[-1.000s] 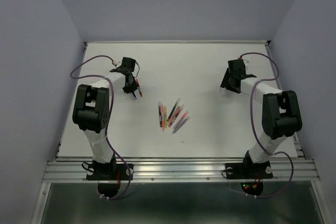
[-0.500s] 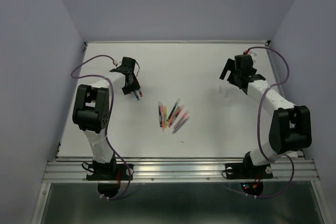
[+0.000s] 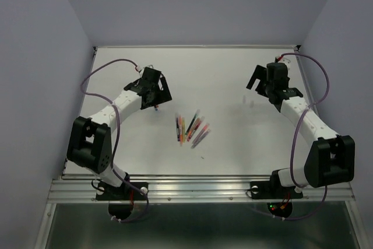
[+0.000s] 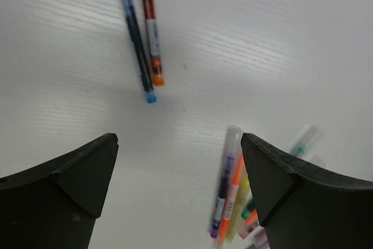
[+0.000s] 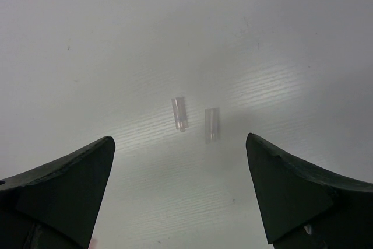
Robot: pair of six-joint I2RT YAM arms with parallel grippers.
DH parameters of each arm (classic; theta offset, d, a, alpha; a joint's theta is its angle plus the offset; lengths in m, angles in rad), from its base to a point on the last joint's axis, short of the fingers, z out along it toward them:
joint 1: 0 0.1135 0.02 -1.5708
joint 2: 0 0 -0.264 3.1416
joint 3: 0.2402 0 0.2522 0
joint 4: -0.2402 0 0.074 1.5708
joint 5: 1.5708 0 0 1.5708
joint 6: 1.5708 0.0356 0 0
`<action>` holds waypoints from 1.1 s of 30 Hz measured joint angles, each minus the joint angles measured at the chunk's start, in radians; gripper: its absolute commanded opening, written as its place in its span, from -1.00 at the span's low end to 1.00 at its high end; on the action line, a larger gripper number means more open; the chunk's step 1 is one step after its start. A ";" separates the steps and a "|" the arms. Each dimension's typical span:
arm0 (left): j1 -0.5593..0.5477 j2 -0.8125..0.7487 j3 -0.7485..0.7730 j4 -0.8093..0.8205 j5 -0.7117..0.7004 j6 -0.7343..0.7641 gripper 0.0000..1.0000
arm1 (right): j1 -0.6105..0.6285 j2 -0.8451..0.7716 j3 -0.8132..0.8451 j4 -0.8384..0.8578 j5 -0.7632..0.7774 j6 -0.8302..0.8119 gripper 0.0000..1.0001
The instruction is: Open the pen caps
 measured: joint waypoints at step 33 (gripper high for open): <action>-0.272 0.052 -0.159 -0.046 -0.004 -0.079 0.97 | 0.000 -0.012 -0.024 -0.022 -0.033 0.000 1.00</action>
